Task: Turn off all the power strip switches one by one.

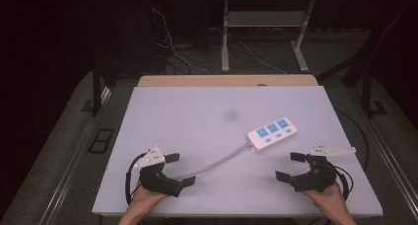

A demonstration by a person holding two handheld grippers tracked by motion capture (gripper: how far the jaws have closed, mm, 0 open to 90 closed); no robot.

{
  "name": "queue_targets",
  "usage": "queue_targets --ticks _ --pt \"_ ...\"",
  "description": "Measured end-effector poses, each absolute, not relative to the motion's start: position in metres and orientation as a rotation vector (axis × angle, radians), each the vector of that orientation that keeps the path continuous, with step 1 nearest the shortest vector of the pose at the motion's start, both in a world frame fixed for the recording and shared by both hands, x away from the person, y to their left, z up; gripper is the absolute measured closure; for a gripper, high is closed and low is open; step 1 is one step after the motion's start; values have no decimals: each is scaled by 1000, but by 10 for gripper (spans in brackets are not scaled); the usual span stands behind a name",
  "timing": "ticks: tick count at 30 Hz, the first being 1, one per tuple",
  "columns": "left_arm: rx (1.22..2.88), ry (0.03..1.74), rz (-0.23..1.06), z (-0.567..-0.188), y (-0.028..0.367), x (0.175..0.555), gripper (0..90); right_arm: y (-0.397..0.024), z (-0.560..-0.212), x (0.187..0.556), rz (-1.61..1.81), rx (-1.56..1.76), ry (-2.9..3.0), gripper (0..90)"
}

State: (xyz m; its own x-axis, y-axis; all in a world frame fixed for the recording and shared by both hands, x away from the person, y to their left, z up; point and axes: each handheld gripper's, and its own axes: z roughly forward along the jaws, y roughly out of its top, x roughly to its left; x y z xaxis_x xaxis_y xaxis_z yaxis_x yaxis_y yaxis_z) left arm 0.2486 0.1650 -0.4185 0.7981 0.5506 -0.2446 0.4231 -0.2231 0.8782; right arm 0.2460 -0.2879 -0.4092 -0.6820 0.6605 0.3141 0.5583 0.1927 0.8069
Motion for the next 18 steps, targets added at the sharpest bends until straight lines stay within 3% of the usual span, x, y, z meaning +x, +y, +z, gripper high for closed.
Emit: queue_targets --ticks 18 --pt "1872 728 133 -420 162 248 0 -288 -412 247 1481 1208 2378 1"
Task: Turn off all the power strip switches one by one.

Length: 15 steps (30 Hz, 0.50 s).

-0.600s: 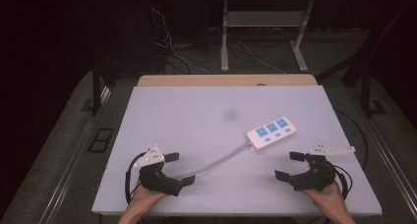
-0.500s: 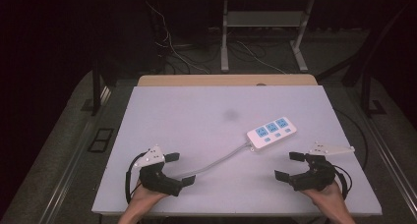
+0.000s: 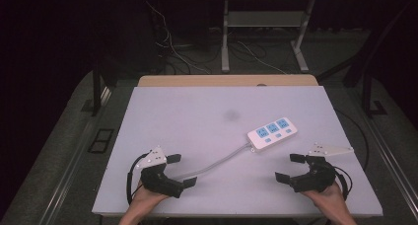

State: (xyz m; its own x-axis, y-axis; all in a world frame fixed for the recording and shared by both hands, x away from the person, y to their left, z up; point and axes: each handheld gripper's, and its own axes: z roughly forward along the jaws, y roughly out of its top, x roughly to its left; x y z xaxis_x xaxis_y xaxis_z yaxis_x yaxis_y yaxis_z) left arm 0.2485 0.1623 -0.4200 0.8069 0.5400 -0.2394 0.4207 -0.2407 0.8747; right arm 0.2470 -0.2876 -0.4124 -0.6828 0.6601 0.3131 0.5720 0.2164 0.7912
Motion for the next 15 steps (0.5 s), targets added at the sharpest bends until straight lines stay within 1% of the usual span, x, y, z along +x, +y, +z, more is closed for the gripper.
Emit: queue_targets --ticks 15 --pt "1876 721 114 -421 162 249 0 -290 -410 246 1435 1227 2395 1"
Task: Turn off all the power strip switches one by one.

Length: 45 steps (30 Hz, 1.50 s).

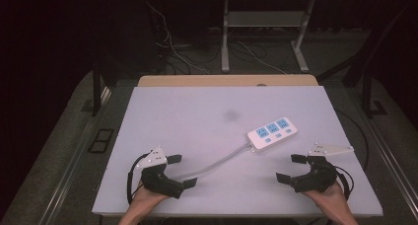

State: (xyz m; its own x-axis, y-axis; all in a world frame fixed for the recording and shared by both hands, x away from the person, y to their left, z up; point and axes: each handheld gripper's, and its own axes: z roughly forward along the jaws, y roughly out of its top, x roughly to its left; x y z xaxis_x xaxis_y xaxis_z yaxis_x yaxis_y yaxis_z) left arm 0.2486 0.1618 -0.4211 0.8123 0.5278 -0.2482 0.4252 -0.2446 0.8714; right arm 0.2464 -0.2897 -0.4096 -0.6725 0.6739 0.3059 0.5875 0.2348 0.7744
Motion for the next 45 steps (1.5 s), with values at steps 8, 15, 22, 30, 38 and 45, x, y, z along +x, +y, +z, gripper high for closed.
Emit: queue_targets --ticks 8,15,22,30,38,45 --pt "1877 726 115 -422 162 249 0 -299 -403 250 1394 1247 2401 1" --pt "1873 731 119 -422 163 250 0 -311 -398 255 1370 1269 2405 1" --pt "1874 736 118 -423 163 250 0 -315 -393 260 1344 1268 2423 2" --pt "1874 739 116 -423 164 251 0 -316 -385 270 1292 1256 2459 1" --pt "1865 739 108 -422 164 250 0 -320 -378 286 1238 1263 2481 1" --pt "1862 740 107 -422 164 251 0 -324 -378 297 1200 1285 2489 1"
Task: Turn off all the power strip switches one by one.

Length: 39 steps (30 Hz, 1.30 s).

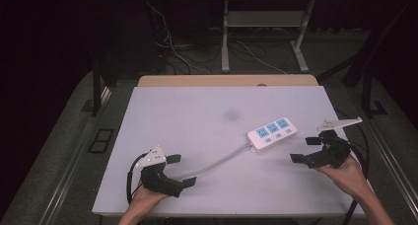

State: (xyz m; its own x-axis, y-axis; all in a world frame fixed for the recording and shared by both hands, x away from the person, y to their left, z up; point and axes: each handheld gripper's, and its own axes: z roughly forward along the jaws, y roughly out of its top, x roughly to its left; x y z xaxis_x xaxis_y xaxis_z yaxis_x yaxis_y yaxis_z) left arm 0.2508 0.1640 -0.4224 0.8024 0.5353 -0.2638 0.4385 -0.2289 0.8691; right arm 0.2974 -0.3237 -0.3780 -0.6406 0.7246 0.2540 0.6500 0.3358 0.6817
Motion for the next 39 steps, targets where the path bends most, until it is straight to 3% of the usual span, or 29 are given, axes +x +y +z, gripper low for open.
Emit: queue_targets --ticks 27,39 --pt "1824 758 117 -420 169 251 0 -324 -355 340 1082 1204 2524 1" --pt "1808 773 131 -420 171 252 0 -325 -362 369 1022 1286 2531 2"
